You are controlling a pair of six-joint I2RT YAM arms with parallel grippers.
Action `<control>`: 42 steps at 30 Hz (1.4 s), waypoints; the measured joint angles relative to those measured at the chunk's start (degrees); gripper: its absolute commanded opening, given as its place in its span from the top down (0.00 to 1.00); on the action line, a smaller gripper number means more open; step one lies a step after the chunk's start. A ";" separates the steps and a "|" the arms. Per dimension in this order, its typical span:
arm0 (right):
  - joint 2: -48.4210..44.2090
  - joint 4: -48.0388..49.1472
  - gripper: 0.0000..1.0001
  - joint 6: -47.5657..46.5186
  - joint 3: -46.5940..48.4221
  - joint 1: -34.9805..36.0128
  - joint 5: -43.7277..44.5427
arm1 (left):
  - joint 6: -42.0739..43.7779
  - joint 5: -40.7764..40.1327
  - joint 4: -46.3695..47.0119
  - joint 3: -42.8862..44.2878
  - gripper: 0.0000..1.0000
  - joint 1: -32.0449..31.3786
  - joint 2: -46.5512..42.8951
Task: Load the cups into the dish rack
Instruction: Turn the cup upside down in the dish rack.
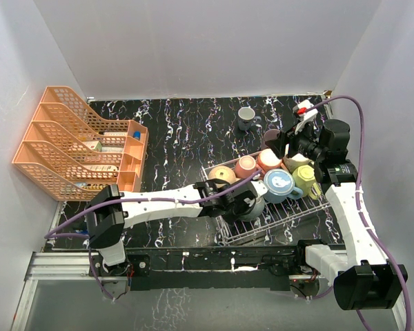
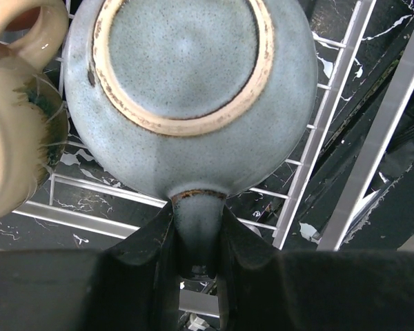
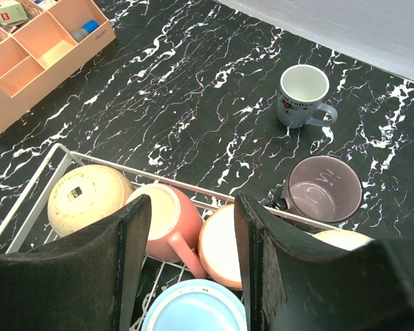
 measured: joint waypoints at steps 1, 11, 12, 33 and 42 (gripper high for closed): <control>0.00 0.00 0.46 0.00 0.00 0.00 -0.02 | 0.04 -0.04 -0.02 0.20 0.85 -0.02 0.44; -0.02 -0.02 0.46 -0.68 -0.02 0.00 -1.55 | -0.07 -1.49 -1.99 1.44 0.68 -0.33 0.68; -0.07 -0.07 0.46 -1.27 -0.02 0.00 -1.99 | -0.09 -1.66 -2.29 1.66 0.66 -0.37 0.68; -2.49 -24.37 0.47 -31.93 2.47 -0.02 -14.05 | -3.96 -0.44 5.09 -5.31 0.41 -0.96 -18.34; -5.57 -45.57 0.52 -67.36 0.70 0.00 -21.20 | -6.73 0.48 13.92 -13.84 0.30 2.64 -33.68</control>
